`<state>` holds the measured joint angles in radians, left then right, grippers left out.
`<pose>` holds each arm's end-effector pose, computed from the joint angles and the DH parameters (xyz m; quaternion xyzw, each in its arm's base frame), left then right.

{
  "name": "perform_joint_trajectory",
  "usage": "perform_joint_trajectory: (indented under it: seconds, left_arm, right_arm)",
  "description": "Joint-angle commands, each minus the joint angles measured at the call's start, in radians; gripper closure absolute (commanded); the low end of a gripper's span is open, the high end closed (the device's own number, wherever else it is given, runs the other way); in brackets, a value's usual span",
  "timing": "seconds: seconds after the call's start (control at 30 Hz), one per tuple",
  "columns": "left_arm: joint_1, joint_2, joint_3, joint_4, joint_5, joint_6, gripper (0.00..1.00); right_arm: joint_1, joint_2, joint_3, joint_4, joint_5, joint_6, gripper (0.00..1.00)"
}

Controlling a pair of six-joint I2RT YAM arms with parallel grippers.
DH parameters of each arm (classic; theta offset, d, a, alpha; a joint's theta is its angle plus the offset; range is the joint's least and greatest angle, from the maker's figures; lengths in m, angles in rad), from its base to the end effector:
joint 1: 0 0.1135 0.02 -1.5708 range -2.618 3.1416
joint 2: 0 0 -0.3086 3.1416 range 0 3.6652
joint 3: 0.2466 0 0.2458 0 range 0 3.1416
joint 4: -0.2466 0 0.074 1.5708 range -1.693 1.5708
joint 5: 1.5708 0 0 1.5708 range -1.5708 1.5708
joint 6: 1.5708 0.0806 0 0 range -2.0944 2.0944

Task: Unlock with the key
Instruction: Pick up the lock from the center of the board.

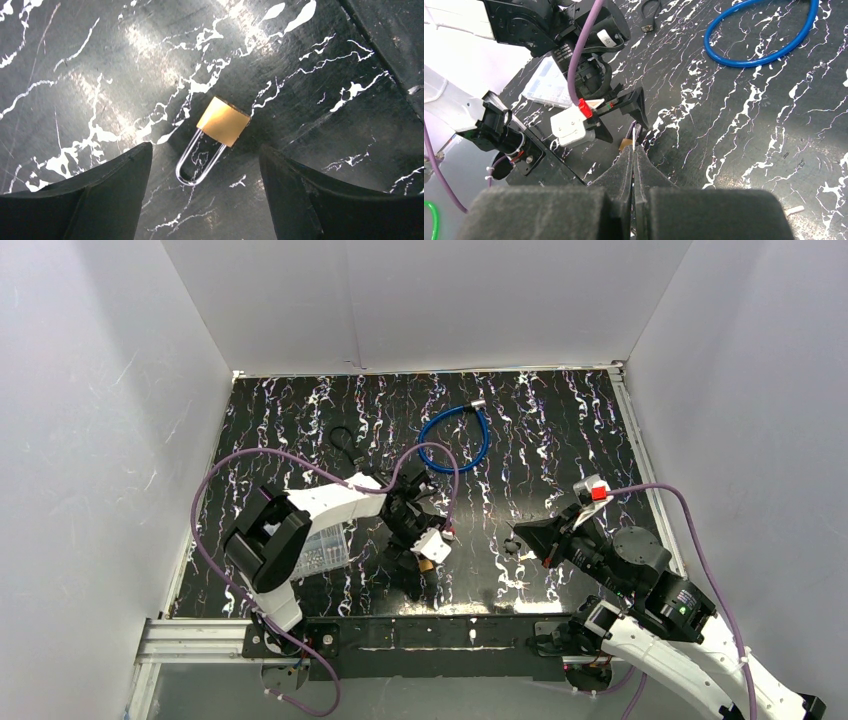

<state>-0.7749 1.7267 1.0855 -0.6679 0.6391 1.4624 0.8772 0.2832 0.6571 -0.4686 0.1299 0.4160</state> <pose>0.2027 -0.2657 0.1899 0.8646 0.3744 -0.2515 0.2216 0.0572 0.0525 0.3281 -0.1262 0.7287 0.3662 0.5648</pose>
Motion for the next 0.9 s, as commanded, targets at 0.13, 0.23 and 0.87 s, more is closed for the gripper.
perform_joint_trajectory:
  seconds: [0.13, 0.23, 0.87]
  left_arm:
    - [-0.041, 0.005, -0.033, -0.03, 0.034, 0.276, 0.23]
    - [-0.051, 0.018, -0.029, -0.057, 0.016, 0.339, 0.24]
    - [-0.103, 0.178, 0.149, -0.29, -0.124, 0.58, 0.44]
  right_arm:
    - [-0.003, -0.001, 0.033, 0.042, 0.032, 0.0, 0.99]
    - [-0.003, 0.001, 0.042, 0.037, 0.039, -0.001, 0.99]
    - [-0.003, -0.011, 0.083, -0.001, 0.056, -0.004, 0.99]
